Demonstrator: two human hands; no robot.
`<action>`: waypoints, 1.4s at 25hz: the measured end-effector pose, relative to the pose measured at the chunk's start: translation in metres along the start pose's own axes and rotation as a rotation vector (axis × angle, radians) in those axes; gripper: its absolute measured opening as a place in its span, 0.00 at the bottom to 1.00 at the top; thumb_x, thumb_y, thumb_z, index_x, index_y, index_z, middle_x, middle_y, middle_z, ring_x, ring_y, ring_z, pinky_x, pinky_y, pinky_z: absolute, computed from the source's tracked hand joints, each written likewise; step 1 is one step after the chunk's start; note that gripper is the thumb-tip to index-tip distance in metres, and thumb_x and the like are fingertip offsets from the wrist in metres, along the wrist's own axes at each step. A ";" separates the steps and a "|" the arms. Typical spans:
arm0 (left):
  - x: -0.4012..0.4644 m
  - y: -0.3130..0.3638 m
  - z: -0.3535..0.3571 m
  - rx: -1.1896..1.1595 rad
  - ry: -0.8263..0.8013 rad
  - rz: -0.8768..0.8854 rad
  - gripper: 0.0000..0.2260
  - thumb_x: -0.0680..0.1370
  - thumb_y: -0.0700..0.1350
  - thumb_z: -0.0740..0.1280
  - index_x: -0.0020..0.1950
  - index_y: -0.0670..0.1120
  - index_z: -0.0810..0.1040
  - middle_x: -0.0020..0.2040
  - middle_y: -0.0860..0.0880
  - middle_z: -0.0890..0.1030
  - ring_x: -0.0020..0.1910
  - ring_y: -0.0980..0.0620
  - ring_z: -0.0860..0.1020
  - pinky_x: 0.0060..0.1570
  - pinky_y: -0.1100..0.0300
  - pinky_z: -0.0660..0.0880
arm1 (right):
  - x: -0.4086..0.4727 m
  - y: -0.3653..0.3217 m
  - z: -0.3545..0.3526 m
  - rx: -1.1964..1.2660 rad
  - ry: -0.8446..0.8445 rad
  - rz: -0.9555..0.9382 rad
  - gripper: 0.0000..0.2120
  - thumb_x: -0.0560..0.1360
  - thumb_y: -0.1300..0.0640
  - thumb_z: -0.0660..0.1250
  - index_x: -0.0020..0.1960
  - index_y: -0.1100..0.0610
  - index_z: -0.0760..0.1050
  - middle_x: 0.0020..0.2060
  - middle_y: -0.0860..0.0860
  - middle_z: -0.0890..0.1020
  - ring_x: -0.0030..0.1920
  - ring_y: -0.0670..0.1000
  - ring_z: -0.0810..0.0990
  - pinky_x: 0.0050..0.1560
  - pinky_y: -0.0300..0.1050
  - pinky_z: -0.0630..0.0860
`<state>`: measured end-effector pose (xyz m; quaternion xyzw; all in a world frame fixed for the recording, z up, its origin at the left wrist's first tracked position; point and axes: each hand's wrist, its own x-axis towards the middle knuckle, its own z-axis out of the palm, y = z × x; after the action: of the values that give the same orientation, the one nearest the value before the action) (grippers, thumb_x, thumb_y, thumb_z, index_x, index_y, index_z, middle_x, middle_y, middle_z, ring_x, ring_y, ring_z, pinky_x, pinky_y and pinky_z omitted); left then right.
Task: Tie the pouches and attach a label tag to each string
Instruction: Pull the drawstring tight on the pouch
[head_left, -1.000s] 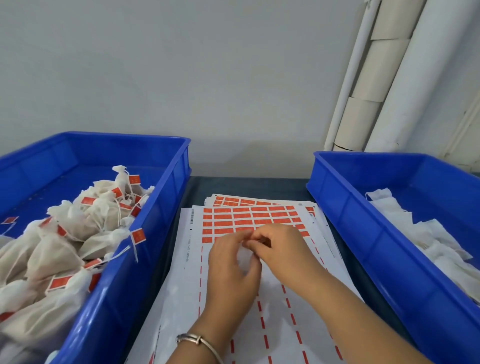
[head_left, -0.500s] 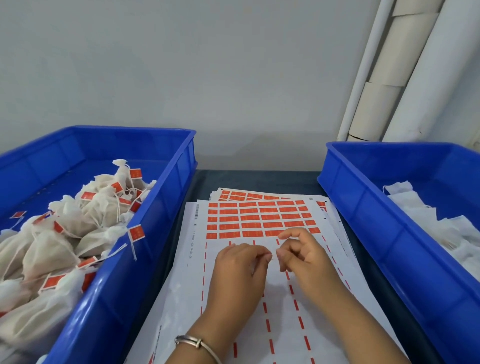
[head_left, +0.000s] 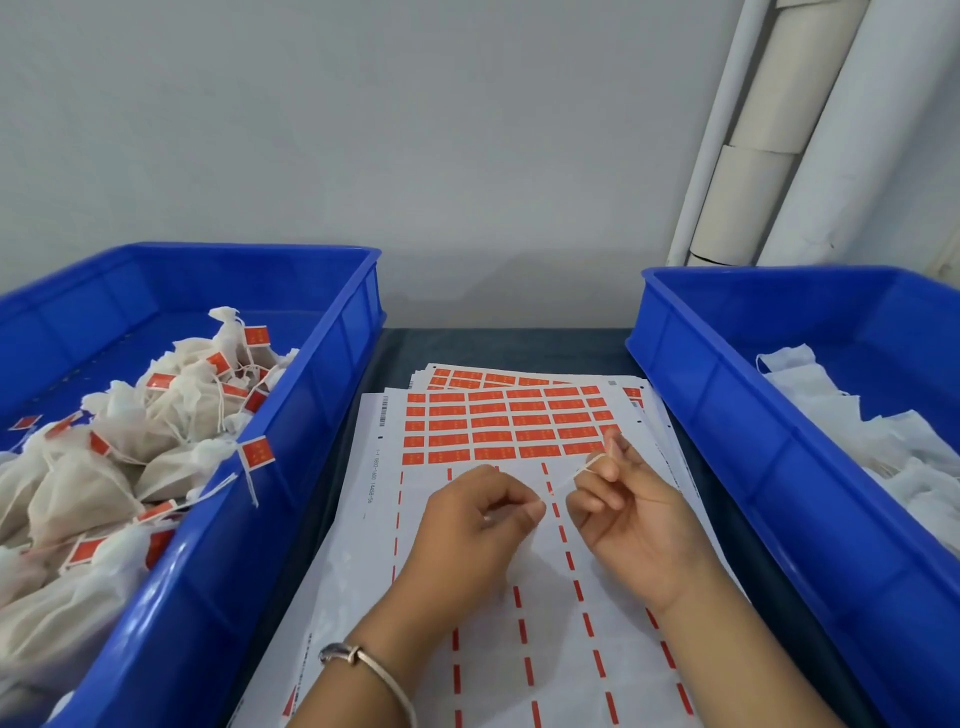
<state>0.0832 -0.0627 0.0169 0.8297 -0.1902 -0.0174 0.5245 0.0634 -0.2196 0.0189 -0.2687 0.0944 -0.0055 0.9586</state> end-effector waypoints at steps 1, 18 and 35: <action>-0.002 0.002 0.000 -0.086 -0.035 -0.014 0.10 0.75 0.46 0.69 0.35 0.59 0.79 0.39 0.62 0.79 0.43 0.65 0.76 0.40 0.76 0.71 | 0.000 0.001 -0.001 0.016 -0.016 0.014 0.09 0.69 0.58 0.67 0.50 0.57 0.78 0.27 0.51 0.75 0.24 0.45 0.70 0.26 0.37 0.73; -0.003 0.008 0.004 -0.479 0.138 -0.173 0.11 0.72 0.44 0.70 0.34 0.58 0.83 0.42 0.58 0.83 0.46 0.59 0.80 0.36 0.73 0.74 | -0.011 0.036 0.006 -1.398 -0.170 -0.103 0.13 0.71 0.42 0.68 0.52 0.30 0.69 0.44 0.22 0.75 0.45 0.28 0.75 0.37 0.20 0.69; 0.016 -0.014 -0.006 -0.666 0.377 -0.447 0.06 0.76 0.50 0.66 0.42 0.52 0.82 0.38 0.59 0.83 0.42 0.56 0.81 0.38 0.66 0.75 | -0.012 0.016 0.001 -0.948 -0.160 0.026 0.12 0.64 0.41 0.69 0.38 0.49 0.82 0.36 0.48 0.81 0.49 0.52 0.79 0.59 0.44 0.72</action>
<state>0.1035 -0.0574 0.0099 0.6250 0.1088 -0.0390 0.7720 0.0513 -0.2046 0.0139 -0.6745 0.0156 0.0708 0.7347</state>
